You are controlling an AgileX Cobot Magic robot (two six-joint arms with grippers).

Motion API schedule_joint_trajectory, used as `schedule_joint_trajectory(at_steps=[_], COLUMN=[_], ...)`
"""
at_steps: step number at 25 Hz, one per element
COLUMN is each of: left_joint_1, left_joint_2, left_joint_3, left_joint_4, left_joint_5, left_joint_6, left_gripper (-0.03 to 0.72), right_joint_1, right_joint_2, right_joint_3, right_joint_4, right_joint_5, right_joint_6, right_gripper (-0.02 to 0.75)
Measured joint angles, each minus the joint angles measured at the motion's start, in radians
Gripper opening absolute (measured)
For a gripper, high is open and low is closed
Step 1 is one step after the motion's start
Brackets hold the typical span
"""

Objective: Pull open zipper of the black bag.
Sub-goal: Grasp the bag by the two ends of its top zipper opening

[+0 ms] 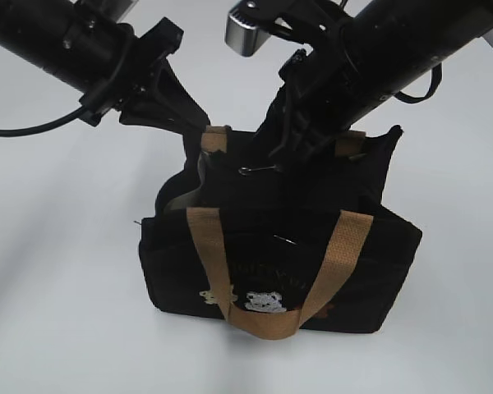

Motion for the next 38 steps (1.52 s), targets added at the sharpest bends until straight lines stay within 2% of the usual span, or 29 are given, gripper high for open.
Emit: schedule_joint_trajectory(at_steps=[1, 10, 17, 19, 23, 25, 28, 38], left_joint_1=[0.000, 0.000, 0.000, 0.000, 0.000, 0.000, 0.000, 0.000], left_joint_2=[0.000, 0.000, 0.000, 0.000, 0.000, 0.000, 0.000, 0.000], left_joint_3=[0.000, 0.000, 0.000, 0.000, 0.000, 0.000, 0.000, 0.000], left_joint_4=[0.000, 0.000, 0.000, 0.000, 0.000, 0.000, 0.000, 0.000], left_joint_5=[0.000, 0.000, 0.000, 0.000, 0.000, 0.000, 0.000, 0.000], left_joint_6=[0.000, 0.000, 0.000, 0.000, 0.000, 0.000, 0.000, 0.000], left_gripper=[0.027, 0.027, 0.027, 0.027, 0.027, 0.027, 0.027, 0.027], right_joint_1=[0.000, 0.000, 0.000, 0.000, 0.000, 0.000, 0.000, 0.000], right_joint_2=[0.000, -0.066, -0.112, -0.113, -0.113, -0.113, -0.113, -0.076], right_joint_3=[0.000, 0.000, 0.000, 0.000, 0.000, 0.000, 0.000, 0.000], right_joint_4=[-0.001, -0.019, -0.072, -0.082, -0.099, -0.100, -0.100, -0.094], right_joint_5=[-0.001, 0.023, 0.105, 0.141, 0.165, 0.165, 0.165, 0.165], right_joint_6=[0.002, 0.009, 0.036, 0.035, 0.032, 0.032, 0.017, -0.016], right_gripper=[-0.001, -0.001, 0.000, 0.044, 0.266, 0.316, 0.340, 0.348])
